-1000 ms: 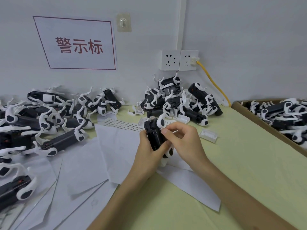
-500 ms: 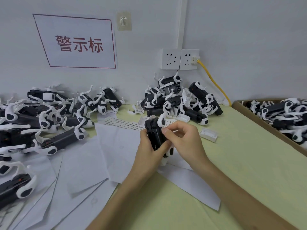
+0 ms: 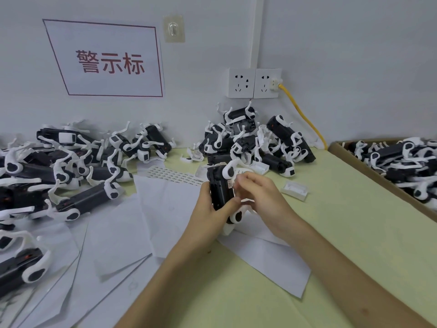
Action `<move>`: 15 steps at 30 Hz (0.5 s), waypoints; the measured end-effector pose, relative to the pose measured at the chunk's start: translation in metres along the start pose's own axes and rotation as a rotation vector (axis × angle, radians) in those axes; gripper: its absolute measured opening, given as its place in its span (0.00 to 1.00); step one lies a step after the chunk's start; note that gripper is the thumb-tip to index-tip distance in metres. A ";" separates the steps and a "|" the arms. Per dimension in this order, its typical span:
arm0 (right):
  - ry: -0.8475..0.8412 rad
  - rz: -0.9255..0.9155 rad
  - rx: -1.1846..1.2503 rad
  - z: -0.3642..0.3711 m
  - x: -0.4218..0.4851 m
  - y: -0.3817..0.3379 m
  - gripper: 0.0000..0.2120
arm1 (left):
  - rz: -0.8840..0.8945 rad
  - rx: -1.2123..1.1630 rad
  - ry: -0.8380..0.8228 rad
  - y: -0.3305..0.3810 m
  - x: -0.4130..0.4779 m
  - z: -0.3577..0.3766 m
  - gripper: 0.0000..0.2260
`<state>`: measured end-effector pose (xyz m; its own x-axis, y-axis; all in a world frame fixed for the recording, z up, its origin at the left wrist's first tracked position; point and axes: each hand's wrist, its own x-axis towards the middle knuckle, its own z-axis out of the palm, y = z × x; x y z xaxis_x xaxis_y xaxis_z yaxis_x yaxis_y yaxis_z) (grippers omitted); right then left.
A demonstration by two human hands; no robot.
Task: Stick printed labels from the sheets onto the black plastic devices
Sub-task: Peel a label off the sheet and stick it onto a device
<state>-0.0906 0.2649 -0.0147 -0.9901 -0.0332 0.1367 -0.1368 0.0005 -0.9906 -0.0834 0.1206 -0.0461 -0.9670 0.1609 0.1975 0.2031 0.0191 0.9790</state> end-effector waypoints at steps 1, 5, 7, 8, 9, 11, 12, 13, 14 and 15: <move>-0.022 -0.004 0.008 -0.001 0.000 -0.002 0.13 | -0.004 -0.017 -0.003 0.001 0.000 -0.001 0.13; -0.085 -0.121 -0.113 0.000 -0.002 -0.002 0.12 | -0.009 -0.051 -0.039 0.007 -0.001 -0.003 0.14; -0.087 -0.172 -0.190 0.002 -0.003 0.002 0.16 | 0.030 -0.011 -0.096 0.010 -0.004 -0.002 0.17; -0.099 -0.184 -0.198 0.003 -0.004 0.003 0.16 | 0.048 0.008 -0.122 0.011 -0.005 -0.002 0.18; -0.118 -0.182 -0.185 0.002 -0.005 0.003 0.16 | 0.058 0.022 -0.146 0.013 -0.006 -0.002 0.18; -0.172 -0.148 -0.129 -0.001 -0.005 0.002 0.17 | 0.063 0.040 -0.182 0.013 -0.006 -0.005 0.18; -0.194 -0.136 -0.112 -0.003 -0.006 0.001 0.19 | 0.063 0.046 -0.193 0.013 -0.006 -0.006 0.17; -0.209 -0.133 -0.109 -0.005 -0.006 0.000 0.22 | 0.065 0.047 -0.199 0.014 -0.006 -0.007 0.17; -0.218 -0.135 -0.108 -0.006 -0.006 -0.001 0.24 | 0.065 0.046 -0.203 0.014 -0.006 -0.008 0.17; -0.224 -0.138 -0.108 -0.005 -0.006 -0.001 0.24 | 0.063 0.046 -0.205 0.014 -0.006 -0.008 0.17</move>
<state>-0.0849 0.2704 -0.0148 -0.9314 -0.2606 0.2541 -0.2848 0.0869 -0.9546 -0.0760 0.1117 -0.0330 -0.9014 0.3608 0.2393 0.2736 0.0464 0.9607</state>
